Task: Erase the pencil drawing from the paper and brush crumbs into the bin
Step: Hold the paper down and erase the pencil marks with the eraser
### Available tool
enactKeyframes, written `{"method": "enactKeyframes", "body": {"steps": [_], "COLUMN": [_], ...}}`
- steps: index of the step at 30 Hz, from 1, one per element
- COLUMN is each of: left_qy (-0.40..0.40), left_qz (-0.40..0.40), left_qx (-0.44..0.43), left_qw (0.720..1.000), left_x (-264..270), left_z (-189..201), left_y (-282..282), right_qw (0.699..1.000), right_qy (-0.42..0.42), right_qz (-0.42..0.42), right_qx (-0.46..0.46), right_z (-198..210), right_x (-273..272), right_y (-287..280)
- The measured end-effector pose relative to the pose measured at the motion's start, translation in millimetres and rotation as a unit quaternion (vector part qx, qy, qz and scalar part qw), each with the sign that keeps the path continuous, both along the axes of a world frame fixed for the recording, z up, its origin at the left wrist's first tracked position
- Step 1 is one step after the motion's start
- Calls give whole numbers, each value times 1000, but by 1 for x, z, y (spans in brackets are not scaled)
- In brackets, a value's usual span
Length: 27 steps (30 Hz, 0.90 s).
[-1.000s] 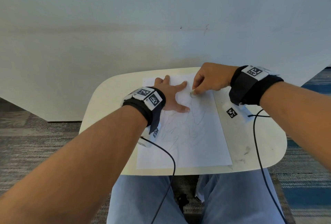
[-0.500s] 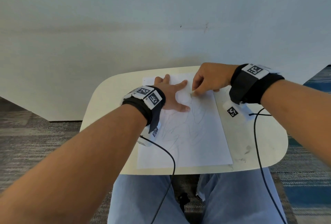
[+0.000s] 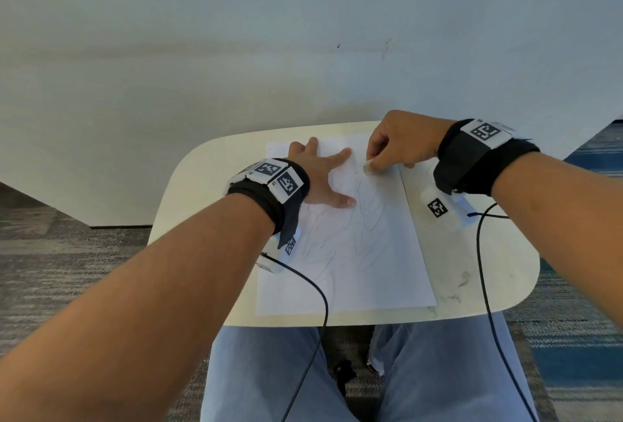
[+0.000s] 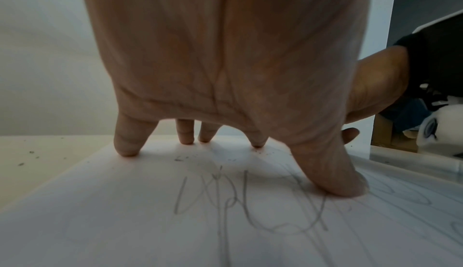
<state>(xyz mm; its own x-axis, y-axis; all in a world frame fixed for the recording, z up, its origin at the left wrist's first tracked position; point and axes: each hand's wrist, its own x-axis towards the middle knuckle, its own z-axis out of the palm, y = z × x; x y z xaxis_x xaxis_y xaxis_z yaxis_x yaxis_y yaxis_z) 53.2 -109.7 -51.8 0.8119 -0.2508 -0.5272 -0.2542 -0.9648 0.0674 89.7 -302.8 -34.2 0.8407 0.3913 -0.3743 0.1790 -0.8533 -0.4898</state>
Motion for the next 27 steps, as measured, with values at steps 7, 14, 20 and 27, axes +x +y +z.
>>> {"method": "enactKeyframes", "body": {"steps": [7,14,20,27], "left_qy": [-1,1,3,4], "left_qz": [0,0,-1,-5], "left_qx": [-3,-4,-9,-1], "left_qw": [1000,1000,1000,1000], "left_x": [0,1,1,1], "left_z": [-1,0,-1,-1], "left_y": [1,2,3,2], "right_qw": [999,998,998,999], "right_qy": [-21,-53,-33,5], "right_qz": [-29,-15,48,44], "right_qx": [33,16,4,-7], "right_z": [-5,-4,-8,-6], "right_x": [0,7,1,1], "right_y": [4,6,19,9]}}
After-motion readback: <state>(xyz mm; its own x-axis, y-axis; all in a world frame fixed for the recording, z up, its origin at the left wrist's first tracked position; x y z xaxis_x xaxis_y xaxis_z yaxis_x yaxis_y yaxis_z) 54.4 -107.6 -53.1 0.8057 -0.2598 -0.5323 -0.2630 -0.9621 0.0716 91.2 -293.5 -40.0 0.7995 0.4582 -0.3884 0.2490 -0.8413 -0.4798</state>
